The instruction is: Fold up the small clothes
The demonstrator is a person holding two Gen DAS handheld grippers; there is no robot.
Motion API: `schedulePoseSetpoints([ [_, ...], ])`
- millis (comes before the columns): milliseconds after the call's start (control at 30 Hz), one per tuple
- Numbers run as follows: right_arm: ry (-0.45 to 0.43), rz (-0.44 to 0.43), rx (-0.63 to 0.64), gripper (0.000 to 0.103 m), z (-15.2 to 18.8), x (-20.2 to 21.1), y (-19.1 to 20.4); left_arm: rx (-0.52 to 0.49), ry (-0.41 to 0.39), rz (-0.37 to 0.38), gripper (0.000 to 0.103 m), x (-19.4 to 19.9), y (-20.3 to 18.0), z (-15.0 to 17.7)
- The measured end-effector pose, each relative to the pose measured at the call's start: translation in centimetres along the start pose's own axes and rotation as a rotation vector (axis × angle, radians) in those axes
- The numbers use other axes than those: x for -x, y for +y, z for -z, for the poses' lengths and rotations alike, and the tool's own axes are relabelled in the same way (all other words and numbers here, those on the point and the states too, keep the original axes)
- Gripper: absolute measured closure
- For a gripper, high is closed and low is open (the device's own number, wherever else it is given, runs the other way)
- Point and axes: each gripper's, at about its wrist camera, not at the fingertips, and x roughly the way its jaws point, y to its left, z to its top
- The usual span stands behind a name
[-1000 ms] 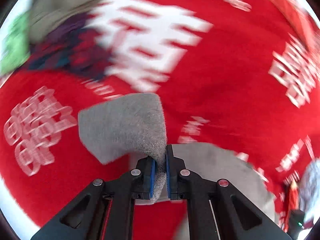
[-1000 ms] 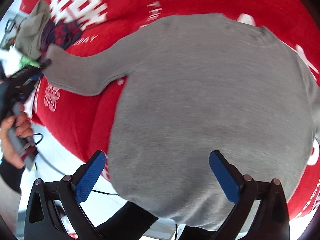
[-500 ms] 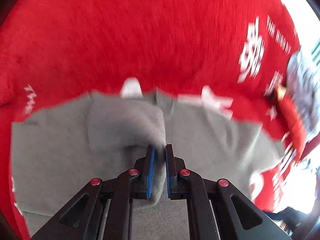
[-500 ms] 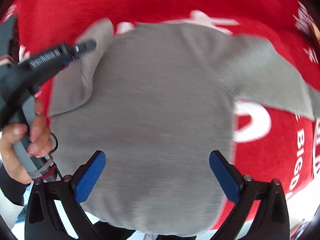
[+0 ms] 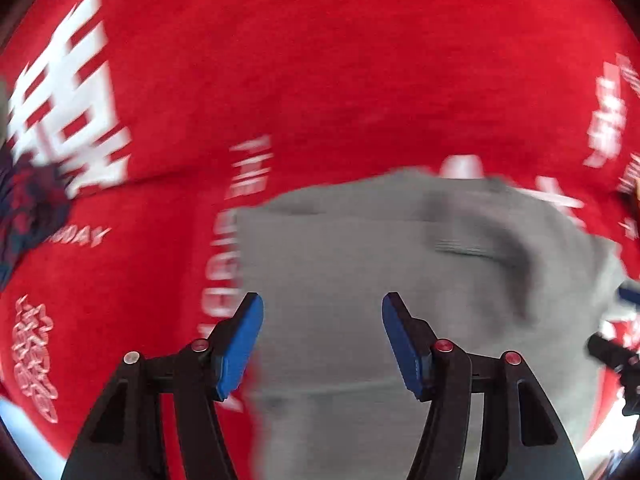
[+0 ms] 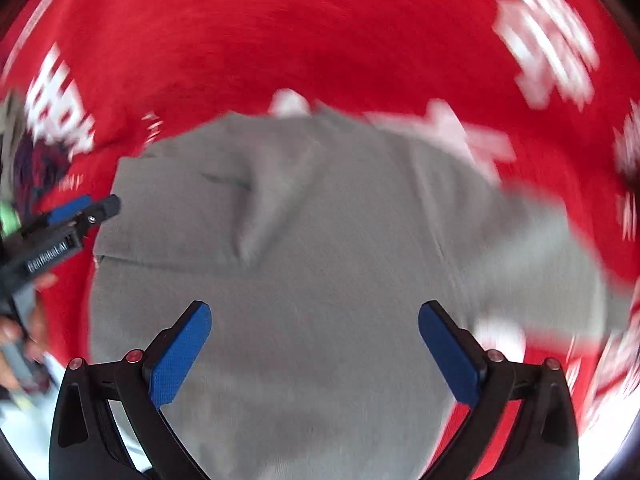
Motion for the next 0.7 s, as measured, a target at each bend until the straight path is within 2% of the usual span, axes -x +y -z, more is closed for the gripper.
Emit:
schedulePoseSetpoints([
  [67, -0.033, 0.053, 0.132, 0.000, -2.8, -2.1, 2.7, 0.005, 0.050, -0.017, 0.040, -2.4, 2.4, -0.6],
  [133, -0.033, 0.088, 0.202, 0.000, -4.8, -4.1, 4.3, 0.001, 0.092, -0.030, 0.040, -4.7, 3.8, -0.9],
  [200, 0.004, 0.175, 0.246, 0.000, -6.5, -6.8, 5.0, 0.033, 0.131, 0.018, 0.040, -6.6, 4.3, -1.3],
  [233, 0.026, 0.215, 0.265, 0.004, -7.1, -8.0, 5.2, 0.053, 0.139, 0.032, 0.040, -7.1, 4.3, -1.3],
  [267, 0.044, 0.224, 0.272, 0.036, -7.4, -8.7, 5.0, 0.077, 0.137, 0.045, 0.040, -7.4, 4.4, -1.3],
  [333, 0.043, 0.127, 0.186, 0.091, -7.7, -8.4, 3.4, 0.111, 0.127, 0.062, 0.040, -7.5, 4.6, -1.2],
  [433, -0.078, -0.048, -0.143, 0.090, -6.1, -5.3, -2.6, 0.111, 0.130, 0.079, 0.040, -7.4, 4.8, -1.0],
  [500, -0.117, -0.136, -0.458, 0.088, -3.2, -4.5, -8.1, 0.117, 0.143, 0.102, 0.040, -7.6, 5.1, -1.0],
  [533, -0.113, -0.217, -0.669, 0.077, -0.7, -4.7, -11.2, 0.126, 0.152, 0.116, 0.039, -7.7, 5.5, -1.1],
  [567, -0.103, -0.258, -0.778, 0.046, 0.9, -4.9, -12.6, 0.138, 0.163, 0.130, 0.039, -7.8, 5.8, -1.2],
  [600, -0.101, -0.296, -0.877, 0.030, 2.6, -4.9, -13.6, 0.150, 0.173, 0.139, 0.039, -8.1, 6.0, -1.4],
  [633, -0.120, -0.357, -0.957, 0.018, 4.6, -4.4, -14.1, 0.168, 0.187, 0.156, 0.039, -8.3, 6.2, -1.5],
  [700, -0.112, -0.466, -0.967, 0.018, 5.8, -3.9, -12.7, 0.179, 0.205, 0.178, 0.039, -8.6, 6.8, -1.8],
])
